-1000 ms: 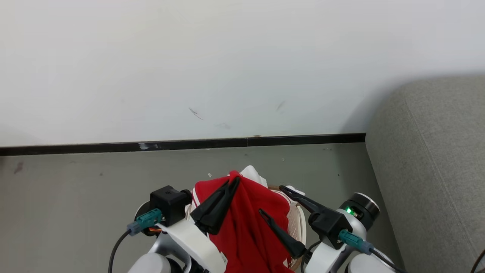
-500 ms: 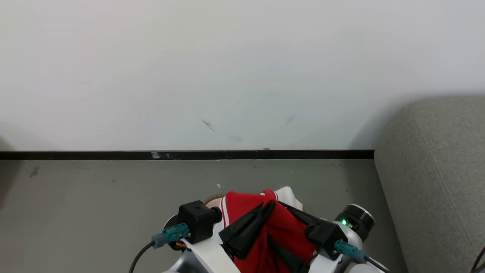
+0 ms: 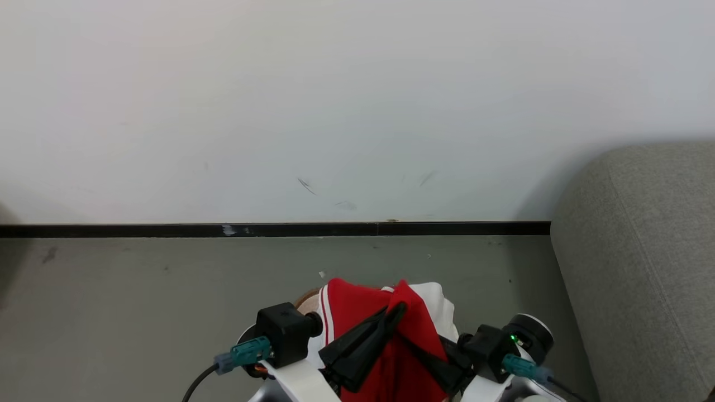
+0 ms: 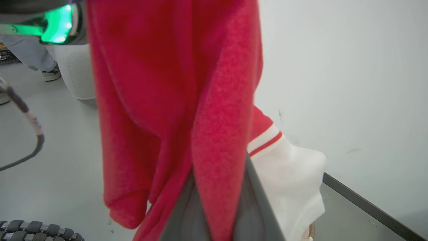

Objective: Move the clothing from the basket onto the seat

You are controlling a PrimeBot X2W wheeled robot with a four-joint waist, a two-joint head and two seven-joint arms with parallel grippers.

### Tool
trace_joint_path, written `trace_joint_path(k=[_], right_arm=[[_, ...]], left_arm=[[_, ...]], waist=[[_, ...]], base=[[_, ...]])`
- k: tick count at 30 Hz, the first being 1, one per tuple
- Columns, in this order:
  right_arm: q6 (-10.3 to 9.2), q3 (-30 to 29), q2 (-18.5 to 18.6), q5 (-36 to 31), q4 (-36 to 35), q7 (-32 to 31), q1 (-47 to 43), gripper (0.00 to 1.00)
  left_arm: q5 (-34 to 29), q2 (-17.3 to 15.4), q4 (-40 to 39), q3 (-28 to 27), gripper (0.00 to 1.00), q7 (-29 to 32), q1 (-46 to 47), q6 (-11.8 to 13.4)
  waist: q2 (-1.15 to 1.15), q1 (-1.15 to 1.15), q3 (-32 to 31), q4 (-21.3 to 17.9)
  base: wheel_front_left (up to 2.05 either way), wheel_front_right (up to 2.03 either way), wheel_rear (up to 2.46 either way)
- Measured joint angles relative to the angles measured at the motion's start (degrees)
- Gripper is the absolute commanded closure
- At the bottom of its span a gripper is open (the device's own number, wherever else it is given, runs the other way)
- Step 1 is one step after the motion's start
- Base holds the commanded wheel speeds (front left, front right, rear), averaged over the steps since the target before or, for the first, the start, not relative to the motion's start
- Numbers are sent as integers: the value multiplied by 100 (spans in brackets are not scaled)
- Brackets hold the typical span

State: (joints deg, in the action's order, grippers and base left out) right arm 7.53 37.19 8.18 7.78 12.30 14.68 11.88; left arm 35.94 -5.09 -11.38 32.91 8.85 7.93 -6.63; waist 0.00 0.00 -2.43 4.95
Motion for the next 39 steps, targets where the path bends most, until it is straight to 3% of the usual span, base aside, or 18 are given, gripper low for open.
trace_joint_path(k=[2, 4, 5, 22, 39], right_arm=[[1, -57, -2, 25, -35, 0, 0, 100], [1, -190, 1, 43, -99, 0, 0, 100], [1, -263, 5, 51, -123, 0, 0, 100], [1, -1439, 293, 35, -538, 0, -233, 100], [0, -2239, 391, 25, -918, 0, -976, 100]], left_arm=[[-21, -35, -4, -24, 50, 0, -31, 22], [-27, -86, -15, -90, 9, -1, -81, 54], [-27, -107, -30, -115, 0, -1, -112, 55], [-283, -276, -60, -127, 0, -397, -404, 92], [-294, -275, 179, 127, 0, -744, -456, 35]], waist=[[0, 0, 3, -11], [0, 0, 12, -35], [0, 0, 17, -48], [0, 0, 80, -393], [0, 0, 143, -1098]], base=[[0, 0, 0], [0, 0, 0], [0, 0, 0], [0, 0, 0], [0, 0, 0]])
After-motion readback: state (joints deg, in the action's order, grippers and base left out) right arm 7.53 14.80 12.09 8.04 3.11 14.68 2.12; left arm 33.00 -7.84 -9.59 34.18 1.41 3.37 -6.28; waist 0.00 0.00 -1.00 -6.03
